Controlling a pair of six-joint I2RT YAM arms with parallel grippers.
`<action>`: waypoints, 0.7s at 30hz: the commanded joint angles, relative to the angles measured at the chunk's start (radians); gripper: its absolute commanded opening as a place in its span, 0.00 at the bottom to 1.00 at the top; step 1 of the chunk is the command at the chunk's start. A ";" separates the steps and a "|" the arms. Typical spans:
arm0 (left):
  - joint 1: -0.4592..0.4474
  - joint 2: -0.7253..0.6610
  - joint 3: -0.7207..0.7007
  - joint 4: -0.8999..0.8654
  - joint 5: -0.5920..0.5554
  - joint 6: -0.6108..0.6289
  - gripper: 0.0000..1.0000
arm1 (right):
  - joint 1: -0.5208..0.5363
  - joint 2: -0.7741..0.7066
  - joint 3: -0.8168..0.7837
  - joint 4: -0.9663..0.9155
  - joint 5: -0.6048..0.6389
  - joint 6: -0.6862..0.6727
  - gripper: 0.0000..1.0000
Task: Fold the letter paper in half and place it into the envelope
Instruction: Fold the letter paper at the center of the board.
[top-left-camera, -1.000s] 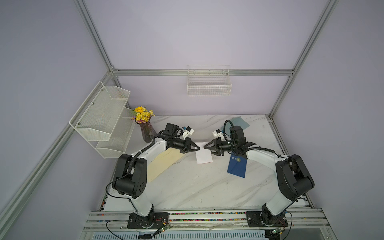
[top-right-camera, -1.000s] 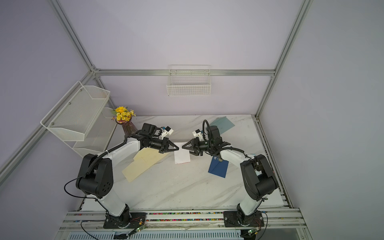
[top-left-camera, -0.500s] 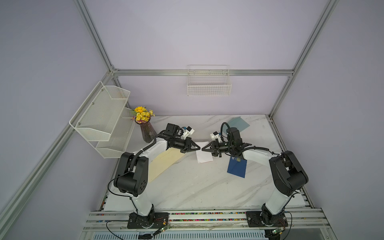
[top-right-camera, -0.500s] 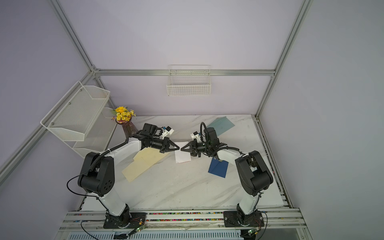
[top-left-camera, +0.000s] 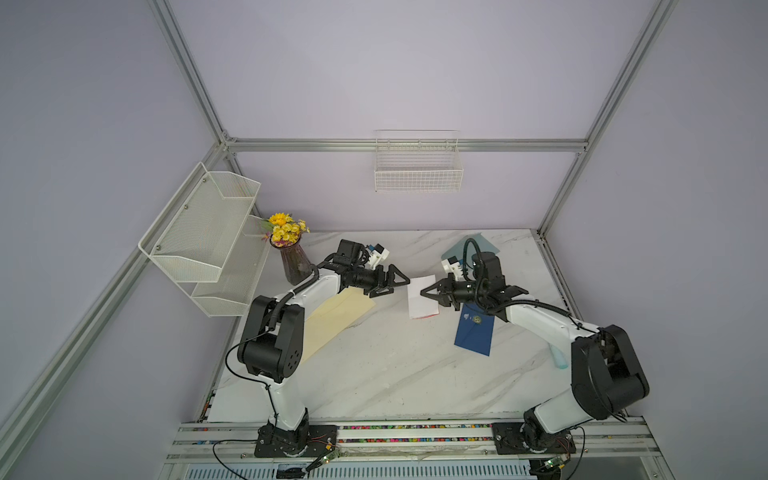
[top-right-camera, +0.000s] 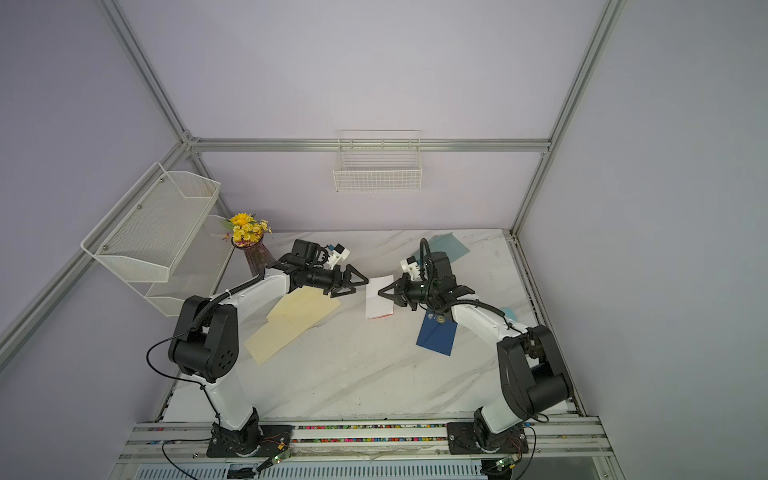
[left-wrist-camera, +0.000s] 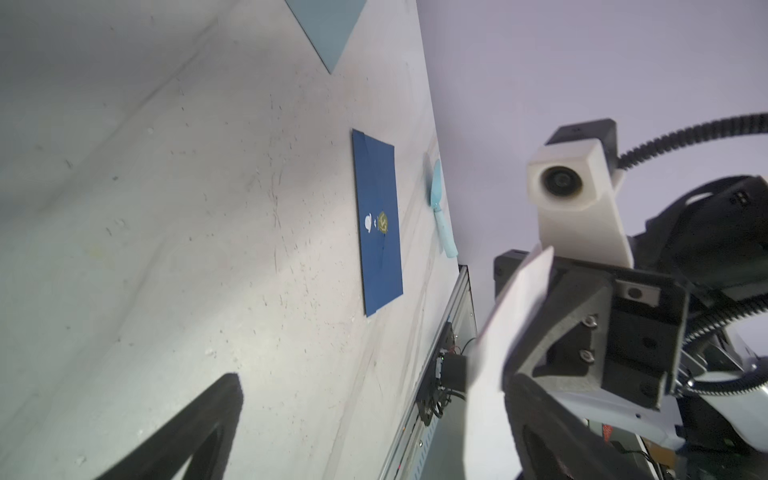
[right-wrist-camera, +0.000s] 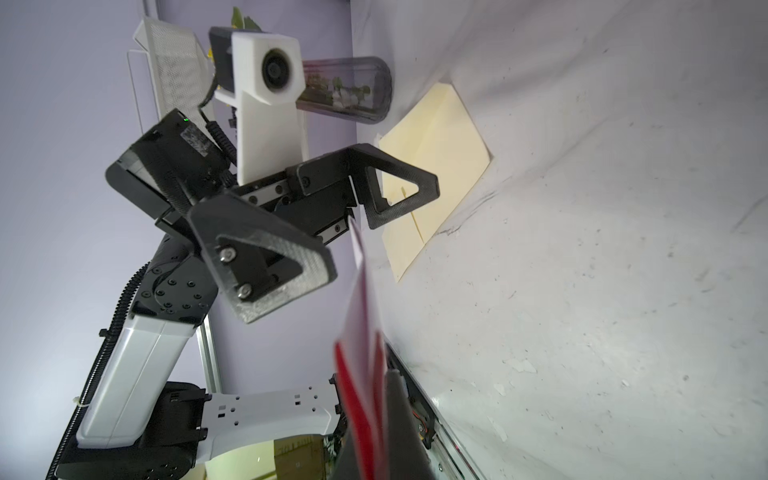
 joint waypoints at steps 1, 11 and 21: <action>-0.028 0.056 0.097 0.041 -0.129 -0.016 1.00 | -0.026 -0.104 -0.031 -0.140 0.145 -0.047 0.00; -0.076 0.332 0.443 0.038 -0.286 -0.038 1.00 | -0.099 -0.348 -0.064 -0.328 0.324 -0.053 0.00; -0.134 0.637 0.848 0.101 -0.454 -0.054 1.00 | -0.133 -0.517 -0.162 -0.481 0.374 0.018 0.00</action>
